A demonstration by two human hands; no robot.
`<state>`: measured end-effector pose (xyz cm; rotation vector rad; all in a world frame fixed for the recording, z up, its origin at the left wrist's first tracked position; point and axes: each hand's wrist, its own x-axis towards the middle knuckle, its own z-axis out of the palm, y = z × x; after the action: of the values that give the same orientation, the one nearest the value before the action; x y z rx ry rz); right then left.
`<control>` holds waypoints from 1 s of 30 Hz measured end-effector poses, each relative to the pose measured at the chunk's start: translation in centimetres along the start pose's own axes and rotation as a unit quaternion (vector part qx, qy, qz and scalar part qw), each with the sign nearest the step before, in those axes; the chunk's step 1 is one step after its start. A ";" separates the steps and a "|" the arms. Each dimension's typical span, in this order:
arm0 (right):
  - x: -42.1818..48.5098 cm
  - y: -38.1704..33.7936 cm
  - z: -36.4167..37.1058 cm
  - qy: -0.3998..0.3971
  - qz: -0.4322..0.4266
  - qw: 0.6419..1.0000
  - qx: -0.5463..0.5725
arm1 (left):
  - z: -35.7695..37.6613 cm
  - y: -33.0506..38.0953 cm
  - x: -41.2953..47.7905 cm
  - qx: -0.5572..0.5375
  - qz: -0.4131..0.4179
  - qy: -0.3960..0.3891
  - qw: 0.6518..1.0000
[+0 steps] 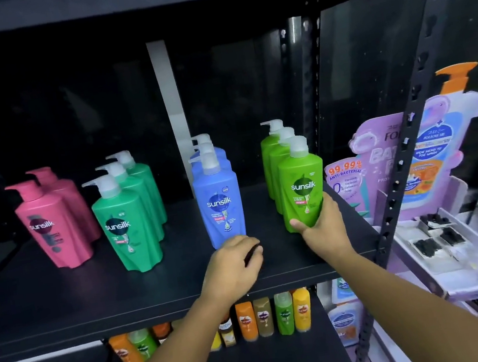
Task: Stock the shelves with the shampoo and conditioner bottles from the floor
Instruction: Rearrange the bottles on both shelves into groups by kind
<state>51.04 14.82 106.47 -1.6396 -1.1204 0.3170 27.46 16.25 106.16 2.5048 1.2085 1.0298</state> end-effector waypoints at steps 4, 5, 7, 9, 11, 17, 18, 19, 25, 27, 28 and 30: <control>-0.1 -0.1 -0.1 0.002 -0.014 1.000 0.004 | -1.4 -0.6 0.4 -0.113 -0.147 0.184 0.965; -0.1 -0.2 -0.1 0.003 -0.017 1.000 0.004 | -1.9 -0.7 0.6 -0.127 -0.179 0.196 0.956; -0.3 -0.3 -0.2 0.005 -0.023 1.000 0.005 | -2.5 -1.2 1.2 -0.149 -0.222 0.184 0.946; -0.5 -0.4 -0.2 0.003 -0.027 1.000 0.010 | -2.7 -2.1 1.8 -0.182 -0.239 0.145 0.943; -0.6 -0.5 -0.2 -0.003 -0.029 0.999 0.013 | -2.5 -2.9 2.4 -0.209 -0.230 0.109 0.944; -0.8 -0.8 -0.5 -0.006 -0.043 0.999 0.021 | -1.4 -3.3 3.0 -0.225 -0.206 0.101 0.947; -0.7 -0.8 -0.5 -0.004 -0.044 0.999 0.023 | -1.4 -3.2 3.0 -0.226 -0.205 0.102 0.947; -0.7 -0.8 -0.4 -0.002 -0.045 0.999 0.025 | -1.5 -3.2 3.0 -0.228 -0.205 0.102 0.946; -0.5 -0.7 -0.2 0.000 -0.045 0.999 0.025 | -1.5 -3.6 2.7 -0.239 -0.203 0.112 0.943; -0.6 -0.7 -0.3 -0.002 -0.043 0.999 0.026 | -1.5 -3.7 2.7 -0.237 -0.208 0.108 0.943; -0.6 -0.7 -0.3 -0.001 -0.042 0.999 0.028 | -1.5 -3.6 2.6 -0.235 -0.210 0.106 0.943; -0.6 -0.6 -0.2 0.001 -0.043 0.999 0.028 | -1.6 -3.4 2.6 -0.228 -0.213 0.101 0.945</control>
<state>50.57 14.19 106.91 -1.5380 -1.1667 0.2893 25.40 20.14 107.25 1.7285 1.3020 1.2833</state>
